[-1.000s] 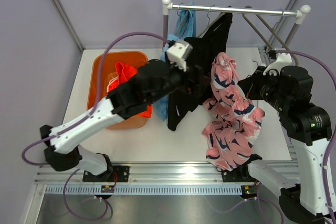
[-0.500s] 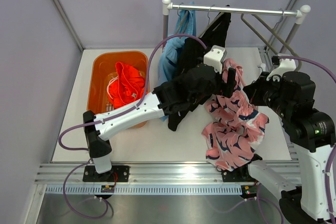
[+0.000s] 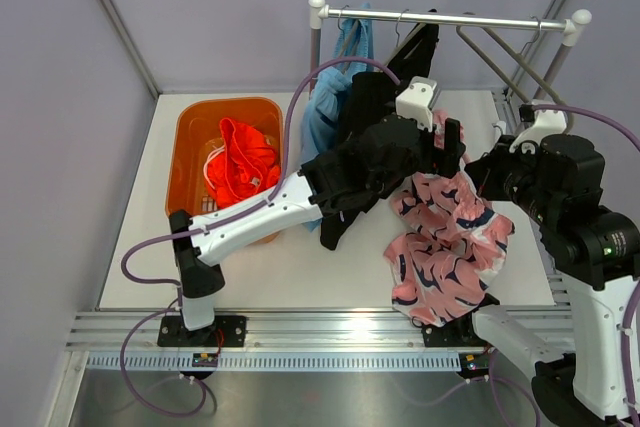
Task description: Remove the shorts from the hanger
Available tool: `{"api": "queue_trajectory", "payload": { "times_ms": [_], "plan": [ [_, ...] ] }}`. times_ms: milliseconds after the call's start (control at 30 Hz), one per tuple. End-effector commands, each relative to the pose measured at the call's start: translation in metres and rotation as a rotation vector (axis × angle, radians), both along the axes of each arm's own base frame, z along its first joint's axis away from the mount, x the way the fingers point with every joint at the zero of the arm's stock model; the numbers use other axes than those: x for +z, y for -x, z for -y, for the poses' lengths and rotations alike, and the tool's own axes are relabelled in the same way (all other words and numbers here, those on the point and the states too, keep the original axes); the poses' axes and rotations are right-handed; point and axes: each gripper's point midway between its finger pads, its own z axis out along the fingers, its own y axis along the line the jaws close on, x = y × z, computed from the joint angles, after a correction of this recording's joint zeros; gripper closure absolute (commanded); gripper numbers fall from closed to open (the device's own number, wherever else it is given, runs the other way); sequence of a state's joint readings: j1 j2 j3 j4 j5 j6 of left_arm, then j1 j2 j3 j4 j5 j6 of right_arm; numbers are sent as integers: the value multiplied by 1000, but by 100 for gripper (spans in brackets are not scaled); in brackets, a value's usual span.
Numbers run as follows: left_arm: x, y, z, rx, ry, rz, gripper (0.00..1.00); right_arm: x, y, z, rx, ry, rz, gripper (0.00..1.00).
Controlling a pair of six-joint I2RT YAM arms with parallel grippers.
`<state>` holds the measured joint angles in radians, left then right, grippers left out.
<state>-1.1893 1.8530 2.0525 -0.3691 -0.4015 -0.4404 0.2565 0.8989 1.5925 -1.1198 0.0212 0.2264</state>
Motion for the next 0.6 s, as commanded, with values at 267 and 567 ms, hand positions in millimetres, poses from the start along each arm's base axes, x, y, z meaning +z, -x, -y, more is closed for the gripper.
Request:
{"api": "queue_trajectory", "payload": {
  "times_ms": [267,567],
  "plan": [
    [-1,2,2,28,22,-13,18,33,-6,8,-30,34,91,100],
    [6,7,12,-29,40,-10,23,31,-10,4,-11,34,75,100]
  ]
}}
